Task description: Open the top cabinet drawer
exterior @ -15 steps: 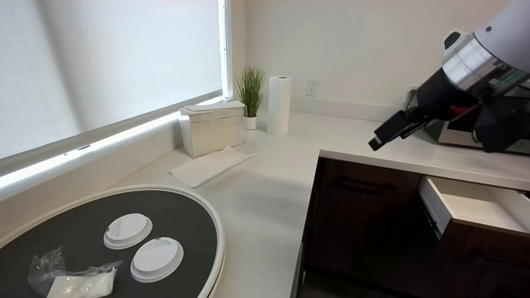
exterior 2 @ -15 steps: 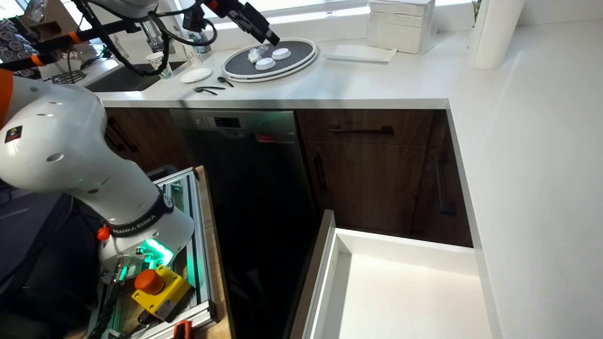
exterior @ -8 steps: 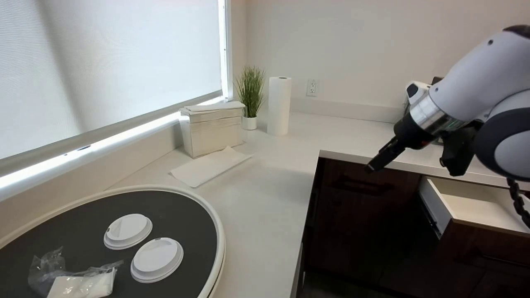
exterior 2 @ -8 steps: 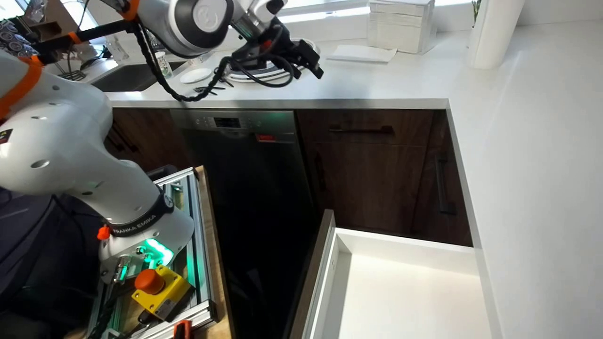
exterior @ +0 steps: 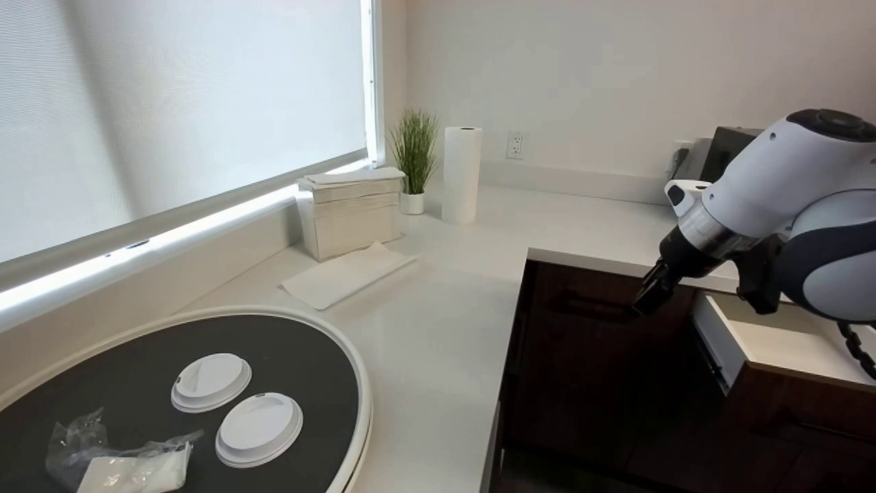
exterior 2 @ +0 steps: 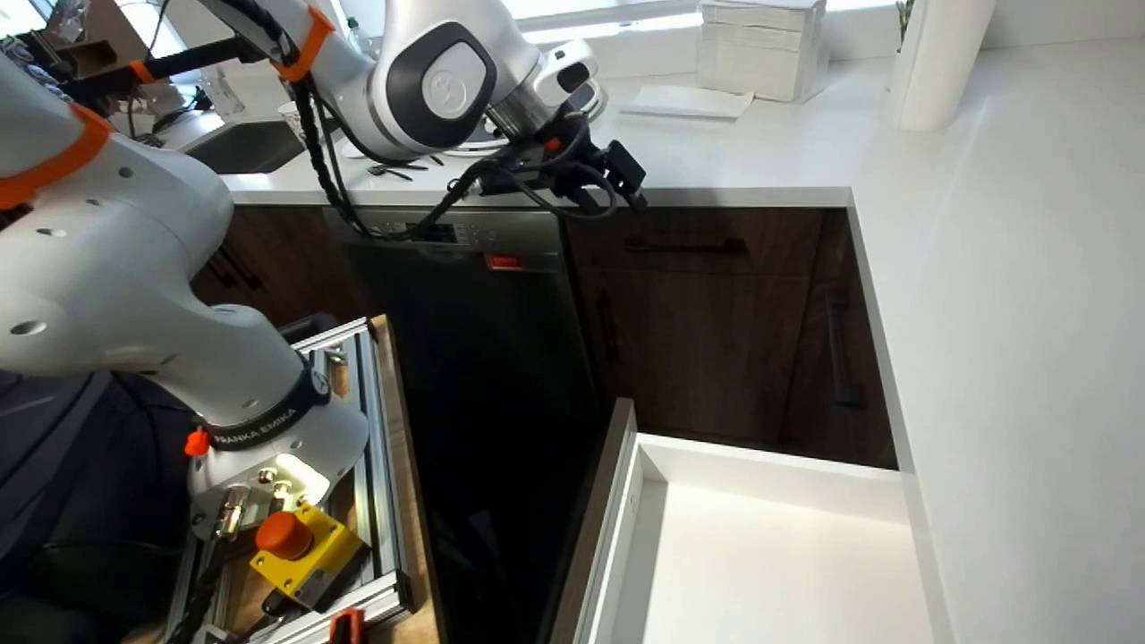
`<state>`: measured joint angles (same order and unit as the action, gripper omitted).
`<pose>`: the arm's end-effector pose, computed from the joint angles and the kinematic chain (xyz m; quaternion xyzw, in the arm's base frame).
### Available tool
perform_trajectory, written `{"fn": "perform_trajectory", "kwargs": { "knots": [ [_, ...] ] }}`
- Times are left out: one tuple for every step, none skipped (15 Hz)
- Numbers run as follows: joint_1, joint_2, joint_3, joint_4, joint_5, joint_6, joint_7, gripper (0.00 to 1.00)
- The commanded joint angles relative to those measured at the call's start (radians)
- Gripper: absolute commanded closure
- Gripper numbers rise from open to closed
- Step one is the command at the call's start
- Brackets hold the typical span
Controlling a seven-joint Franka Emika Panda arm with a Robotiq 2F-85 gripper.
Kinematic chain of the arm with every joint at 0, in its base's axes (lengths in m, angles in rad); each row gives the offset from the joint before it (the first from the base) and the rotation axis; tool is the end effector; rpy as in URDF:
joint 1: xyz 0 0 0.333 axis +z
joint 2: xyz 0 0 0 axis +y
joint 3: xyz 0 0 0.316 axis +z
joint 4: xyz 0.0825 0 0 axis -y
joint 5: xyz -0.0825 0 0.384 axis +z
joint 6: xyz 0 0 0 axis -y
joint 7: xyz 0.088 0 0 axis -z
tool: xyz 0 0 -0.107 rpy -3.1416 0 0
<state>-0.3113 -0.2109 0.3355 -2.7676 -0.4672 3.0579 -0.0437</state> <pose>0.4161 0.0419 0.3212 0.9333 0.2557 0.2267 0.1102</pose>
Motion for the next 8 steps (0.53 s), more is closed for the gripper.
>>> {"fn": "perform_trajectory", "kwargs": {
  "knots": [
    [0.0, 0.0, 0.002, 0.001, 0.0, 0.0, 0.0, 0.0],
    [-0.034, 0.011, 0.021, 0.003, -0.041, 0.025, 0.006, 0.0],
    [-0.067, 0.031, 0.046, 0.024, -0.071, 0.002, 0.028, 0.0],
    [-0.11, 0.034, 0.075, 0.042, -0.113, -0.02, 0.053, 0.0],
    [-0.169, 0.03, 0.116, 0.062, -0.174, -0.038, 0.087, 0.0],
    [-0.208, 0.044, 0.147, 0.085, -0.219, -0.05, 0.114, 0.0],
    [-0.265, 0.043, 0.195, 0.108, -0.295, -0.066, 0.157, 0.0],
    [-0.306, 0.051, 0.237, 0.132, -0.362, -0.091, 0.204, 0.0]
  ]
}}
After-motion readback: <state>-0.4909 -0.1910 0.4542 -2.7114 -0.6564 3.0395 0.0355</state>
